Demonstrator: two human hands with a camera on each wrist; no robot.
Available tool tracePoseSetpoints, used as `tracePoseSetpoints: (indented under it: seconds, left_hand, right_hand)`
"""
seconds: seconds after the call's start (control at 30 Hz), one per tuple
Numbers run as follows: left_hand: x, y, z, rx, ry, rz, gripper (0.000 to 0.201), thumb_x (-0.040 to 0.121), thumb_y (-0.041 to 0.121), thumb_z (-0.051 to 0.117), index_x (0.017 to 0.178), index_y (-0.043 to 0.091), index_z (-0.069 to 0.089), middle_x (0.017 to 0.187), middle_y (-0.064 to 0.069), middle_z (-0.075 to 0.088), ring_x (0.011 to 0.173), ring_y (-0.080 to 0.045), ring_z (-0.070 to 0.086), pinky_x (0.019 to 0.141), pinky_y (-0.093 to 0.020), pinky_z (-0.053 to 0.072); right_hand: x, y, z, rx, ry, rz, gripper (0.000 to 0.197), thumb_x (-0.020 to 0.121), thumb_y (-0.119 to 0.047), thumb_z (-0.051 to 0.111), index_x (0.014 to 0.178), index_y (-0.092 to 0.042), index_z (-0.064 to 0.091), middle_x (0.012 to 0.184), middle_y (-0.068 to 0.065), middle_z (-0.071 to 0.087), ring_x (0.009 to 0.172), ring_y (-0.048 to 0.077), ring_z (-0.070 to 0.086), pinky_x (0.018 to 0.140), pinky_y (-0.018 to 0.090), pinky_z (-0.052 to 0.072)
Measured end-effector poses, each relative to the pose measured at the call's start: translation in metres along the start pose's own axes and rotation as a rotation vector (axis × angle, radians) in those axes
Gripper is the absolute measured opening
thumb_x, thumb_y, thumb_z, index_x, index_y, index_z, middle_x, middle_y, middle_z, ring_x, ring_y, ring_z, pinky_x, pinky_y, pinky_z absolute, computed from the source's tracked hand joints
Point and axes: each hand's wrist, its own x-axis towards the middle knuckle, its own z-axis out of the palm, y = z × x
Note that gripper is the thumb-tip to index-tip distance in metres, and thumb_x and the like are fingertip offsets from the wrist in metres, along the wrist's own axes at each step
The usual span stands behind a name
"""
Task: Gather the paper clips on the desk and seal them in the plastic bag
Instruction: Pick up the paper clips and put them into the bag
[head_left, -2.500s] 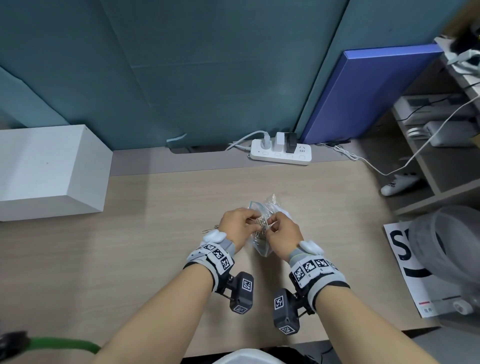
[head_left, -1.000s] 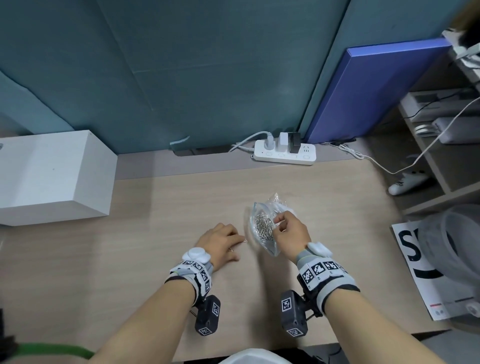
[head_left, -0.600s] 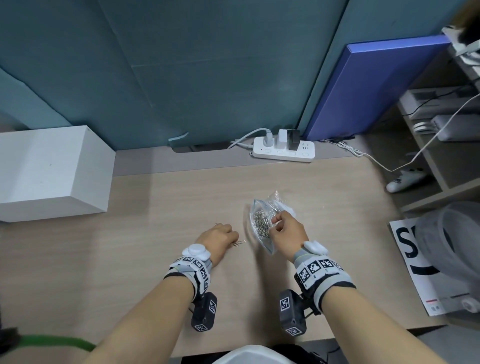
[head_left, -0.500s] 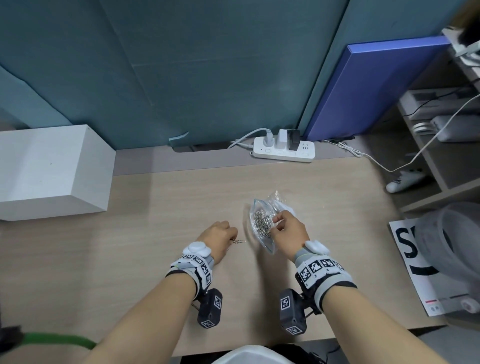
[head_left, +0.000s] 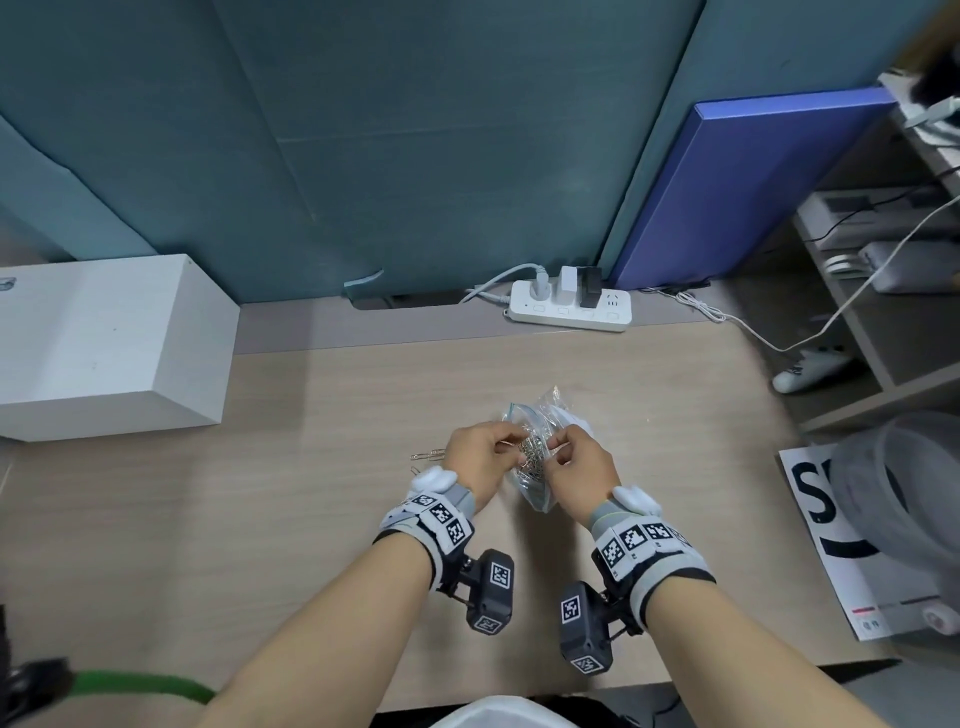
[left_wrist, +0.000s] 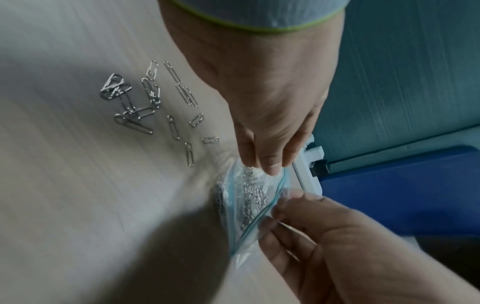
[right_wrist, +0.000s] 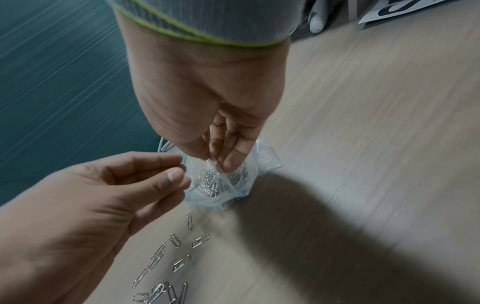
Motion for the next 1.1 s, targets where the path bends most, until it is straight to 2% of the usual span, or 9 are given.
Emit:
tracePoseSetpoints:
  seconds: [0.13, 0.2, 0.27, 0.33, 0.43, 0.53, 0.73, 0.93, 1.1]
  left_hand:
    - [-0.005, -0.020, -0.022, -0.053, 0.204, -0.025, 0.028, 0.084, 0.006, 0.074, 0.105, 0.025, 0.078, 0.099, 0.010, 0.076, 0.089, -0.001, 0.069, 0.087, -0.014, 0.052]
    - [-0.008, -0.042, -0.035, 0.123, 0.247, -0.046, 0.027, 0.085, 0.013, 0.073, 0.108, 0.028, 0.075, 0.106, 0.010, 0.072, 0.094, -0.005, 0.067, 0.089, -0.022, 0.053]
    - [-0.014, -0.063, -0.044, 0.427, 0.225, -0.069, 0.029, 0.084, 0.025, 0.073, 0.113, 0.031, 0.071, 0.115, 0.010, 0.065, 0.105, -0.013, 0.058, 0.092, -0.031, 0.051]
    - [-0.022, -0.080, -0.045, 0.556, 0.221, -0.090, 0.033, 0.083, 0.028, 0.072, 0.116, 0.031, 0.069, 0.118, 0.007, 0.058, 0.109, -0.019, 0.049, 0.094, -0.035, 0.047]
    - [-0.029, -0.090, -0.039, 0.467, 0.218, -0.036, 0.027, 0.086, 0.016, 0.071, 0.111, 0.028, 0.072, 0.107, 0.004, 0.058, 0.102, -0.021, 0.054, 0.087, -0.034, 0.049]
    - [-0.034, -0.089, -0.034, 0.420, 0.133, -0.006, 0.021, 0.088, 0.018, 0.073, 0.107, 0.027, 0.074, 0.099, 0.007, 0.059, 0.091, -0.017, 0.061, 0.076, -0.027, 0.048]
    - [-0.046, -0.090, -0.049, 0.516, -0.094, 0.048, 0.048, 0.069, 0.023, 0.087, 0.115, 0.021, 0.073, 0.106, 0.002, 0.062, 0.099, -0.016, 0.057, 0.084, -0.024, 0.044]
    - [-0.041, -0.088, -0.045, 0.610, -0.050, 0.113, 0.019, 0.082, 0.012, 0.075, 0.099, 0.017, 0.070, 0.095, -0.004, 0.062, 0.088, -0.027, 0.062, 0.071, -0.035, 0.051]
    - [-0.036, -0.090, -0.044, 0.679, -0.048, 0.162, 0.016, 0.082, 0.012, 0.075, 0.090, 0.018, 0.062, 0.089, -0.001, 0.057, 0.084, -0.025, 0.058, 0.059, -0.033, 0.046]
  right_hand:
    - [0.001, 0.000, -0.002, 0.009, -0.002, 0.008, 0.019, 0.089, -0.007, 0.055, 0.095, -0.024, 0.061, 0.073, -0.003, 0.063, 0.065, 0.016, 0.059, 0.056, 0.025, 0.044]
    - [0.001, 0.001, -0.001, 0.020, -0.007, 0.012, 0.019, 0.089, -0.007, 0.054, 0.094, -0.025, 0.061, 0.075, -0.002, 0.063, 0.068, 0.018, 0.060, 0.060, 0.026, 0.046]
    - [0.000, 0.003, 0.000, 0.016, -0.013, 0.006, 0.019, 0.088, -0.008, 0.054, 0.093, -0.026, 0.061, 0.075, -0.003, 0.064, 0.070, 0.019, 0.061, 0.062, 0.028, 0.046]
    - [0.001, 0.004, 0.001, 0.005, -0.014, -0.001, 0.019, 0.088, -0.008, 0.055, 0.093, -0.026, 0.061, 0.073, -0.004, 0.063, 0.070, 0.018, 0.060, 0.062, 0.028, 0.045]
    - [0.002, 0.006, 0.002, 0.004, -0.011, 0.002, 0.019, 0.087, -0.008, 0.055, 0.092, -0.026, 0.061, 0.072, -0.003, 0.063, 0.069, 0.018, 0.060, 0.062, 0.028, 0.045]
    - [0.001, 0.006, 0.003, 0.004, -0.013, 0.014, 0.019, 0.086, -0.009, 0.054, 0.091, -0.025, 0.061, 0.073, -0.003, 0.065, 0.072, 0.021, 0.063, 0.065, 0.029, 0.047]
    - [0.001, 0.001, 0.006, -0.007, -0.039, 0.018, 0.019, 0.083, -0.011, 0.056, 0.090, -0.028, 0.060, 0.080, 0.000, 0.068, 0.079, 0.025, 0.066, 0.075, 0.035, 0.053]
    - [0.000, 0.001, 0.006, -0.004, -0.038, 0.014, 0.017, 0.084, -0.012, 0.056, 0.091, -0.027, 0.061, 0.078, 0.000, 0.068, 0.078, 0.026, 0.066, 0.075, 0.037, 0.054]
    - [0.001, 0.002, 0.004, -0.005, -0.027, 0.005, 0.016, 0.087, -0.010, 0.058, 0.093, -0.024, 0.062, 0.074, -0.003, 0.063, 0.076, 0.023, 0.063, 0.074, 0.036, 0.053]
